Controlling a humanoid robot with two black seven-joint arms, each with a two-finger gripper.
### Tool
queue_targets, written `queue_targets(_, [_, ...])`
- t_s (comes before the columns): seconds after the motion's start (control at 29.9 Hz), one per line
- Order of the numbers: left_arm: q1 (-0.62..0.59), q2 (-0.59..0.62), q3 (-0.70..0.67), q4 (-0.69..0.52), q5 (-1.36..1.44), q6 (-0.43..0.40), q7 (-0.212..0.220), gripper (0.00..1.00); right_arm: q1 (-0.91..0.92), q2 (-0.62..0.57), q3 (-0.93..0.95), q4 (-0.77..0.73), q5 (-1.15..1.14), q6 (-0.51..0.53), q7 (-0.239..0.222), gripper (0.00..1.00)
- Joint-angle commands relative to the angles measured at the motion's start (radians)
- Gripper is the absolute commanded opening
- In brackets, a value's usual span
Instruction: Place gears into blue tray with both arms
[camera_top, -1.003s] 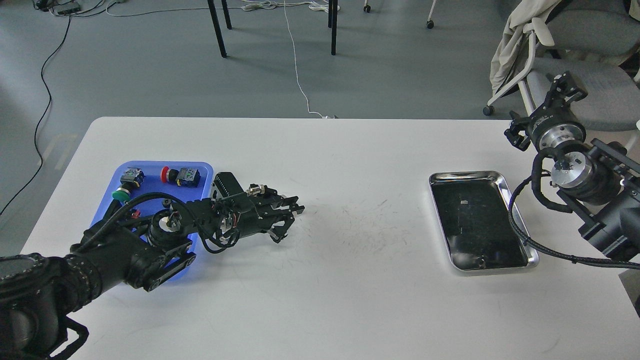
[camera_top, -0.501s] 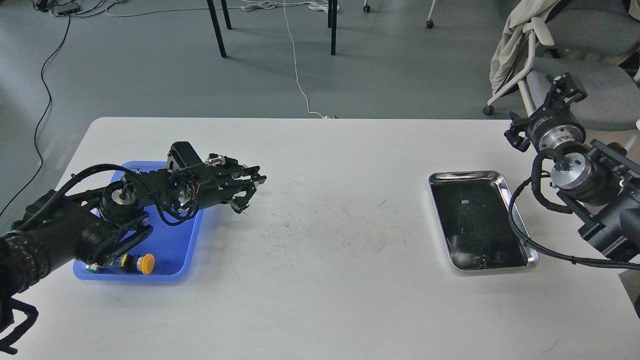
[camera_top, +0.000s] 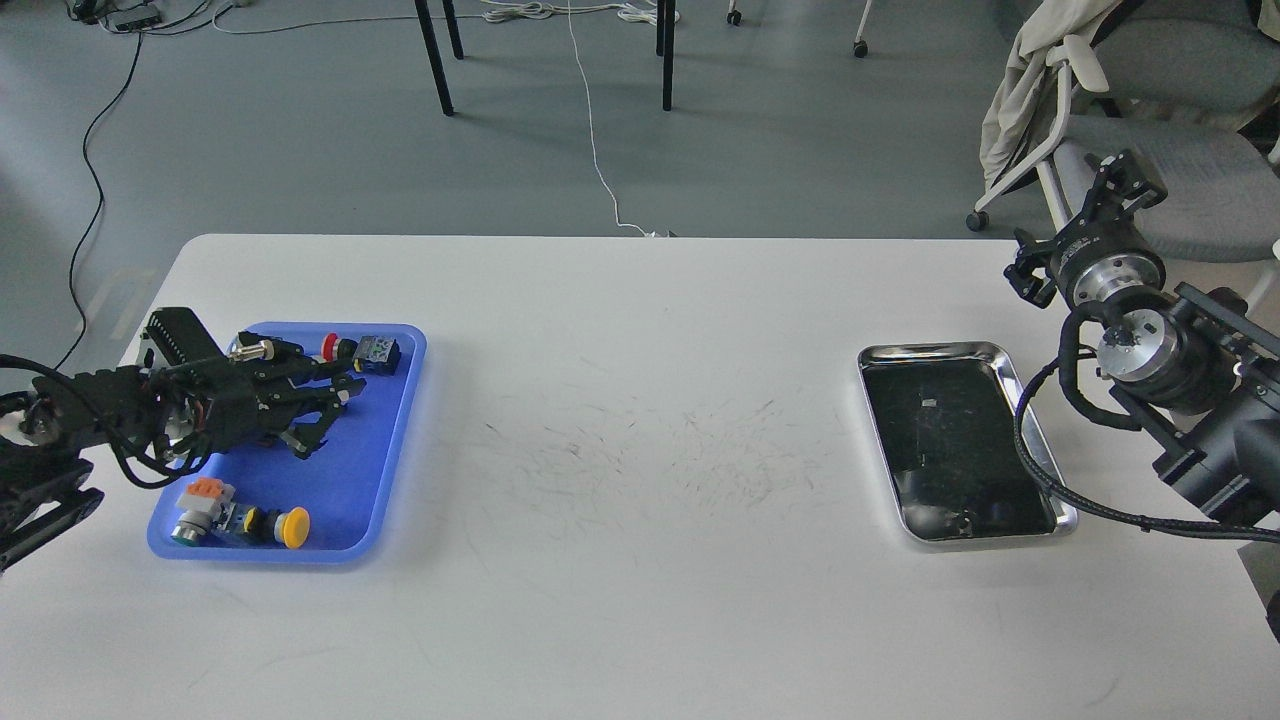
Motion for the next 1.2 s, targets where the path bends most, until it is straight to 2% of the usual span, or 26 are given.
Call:
queue_targets(0.0, [0.056,0.022,0.000,0.000,0.000,0.020,0.000,0.09,0.000,0.000,-0.001,0.000,0.000,0.000,0.000,0.99])
queue_targets(0.74, [0.110,0.013,0.001,0.016,-0.025,0.038,0.000,0.12,-0.003,0.002,-0.006,0.003,-0.002,-0.002,0.000,0.99])
queue_targets(0.84, [0.110,0.015,0.001,0.017,-0.028,0.038,0.000,0.17,-0.003,0.003,-0.006,0.003,-0.002,-0.003,0.000,0.99])
queue_targets(0.9, [0.110,0.013,0.000,0.017,-0.028,0.038,0.000,0.24,-0.002,0.006,-0.006,0.002,-0.002,-0.003,0.000,0.99])
queue_targets(0.94, [0.110,0.013,0.000,0.022,-0.032,0.038,0.000,0.32,-0.002,0.009,-0.006,0.002,-0.002,-0.003,0.000,0.99])
queue_targets(1.04, [0.110,0.015,0.001,0.022,-0.057,0.038,0.000,0.42,-0.002,0.009,-0.006,-0.001,-0.002,-0.003,0.000,0.99])
queue_targets(1.17, [0.110,0.022,0.001,0.023,-0.077,0.038,0.000,0.46,-0.002,0.009,-0.006,-0.001,-0.002,-0.003,0.000,0.99])
